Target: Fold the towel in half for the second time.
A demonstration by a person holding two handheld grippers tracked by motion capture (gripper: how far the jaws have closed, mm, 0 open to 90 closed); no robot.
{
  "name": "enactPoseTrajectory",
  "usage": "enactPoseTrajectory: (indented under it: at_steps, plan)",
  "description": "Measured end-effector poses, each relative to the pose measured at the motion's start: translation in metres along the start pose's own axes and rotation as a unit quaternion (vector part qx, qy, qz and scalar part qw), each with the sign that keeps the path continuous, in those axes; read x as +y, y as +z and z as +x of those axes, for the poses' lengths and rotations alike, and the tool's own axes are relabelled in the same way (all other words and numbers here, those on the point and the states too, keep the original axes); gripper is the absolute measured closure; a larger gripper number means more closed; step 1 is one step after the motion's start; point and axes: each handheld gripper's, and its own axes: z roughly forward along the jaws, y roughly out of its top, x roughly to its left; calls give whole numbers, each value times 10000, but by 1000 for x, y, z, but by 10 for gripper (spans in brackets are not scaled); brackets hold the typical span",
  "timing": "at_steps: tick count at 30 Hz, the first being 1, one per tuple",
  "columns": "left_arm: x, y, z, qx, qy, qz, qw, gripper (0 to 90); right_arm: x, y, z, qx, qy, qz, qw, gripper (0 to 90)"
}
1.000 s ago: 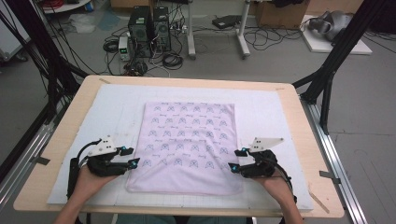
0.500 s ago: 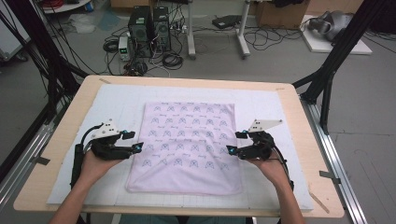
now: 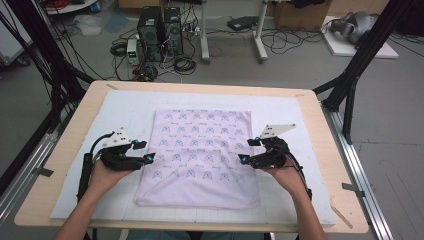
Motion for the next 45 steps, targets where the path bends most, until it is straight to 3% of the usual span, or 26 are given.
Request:
enactPoseTrajectory:
  at_steps: [10, 17, 21, 25, 29, 32, 36, 39, 42, 45]
  plan:
    - [13, -2, 20, 174, -197, -152, 9995, 416, 13, 0, -18, -111, 57, -32, 9999, 280]
    - [39, 12, 41, 433, -107, -43, 9990, 423, 32, 5, -44, -250, 121, 15, 9996, 281]
    - [49, 25, 60, 611, -182, 106, 9979, 424, 36, 15, -58, -370, 182, 116, 9991, 296]
    - [43, 42, 79, 741, -319, 174, 9966, 455, 28, 29, -73, -571, 279, 220, 9977, 313]
    - [35, 56, 89, 822, -408, 285, 9954, 493, 20, 40, -86, -808, 399, 378, 9952, 331]
    - [28, 69, 90, 812, -503, 425, 9945, 492, 15, 47, -91, -1084, 380, 579, 9917, 333]
    - [22, 84, 89, 997, -461, 650, 9918, 489, 11, 52, -97, -1238, 501, 631, 9890, 337]
    - [17, 93, 88, 943, -537, 887, 9901, 509, 7, 53, -101, -1284, 701, 632, 9872, 336]
    - [15, 94, 89, 925, -706, 858, 9895, 512, 2, 55, -104, -1356, 847, 651, 9850, 339]
    - [16, 94, 87, 954, -715, 894, 9888, 531, -4, 59, -105, -1313, 979, 731, 9838, 369]
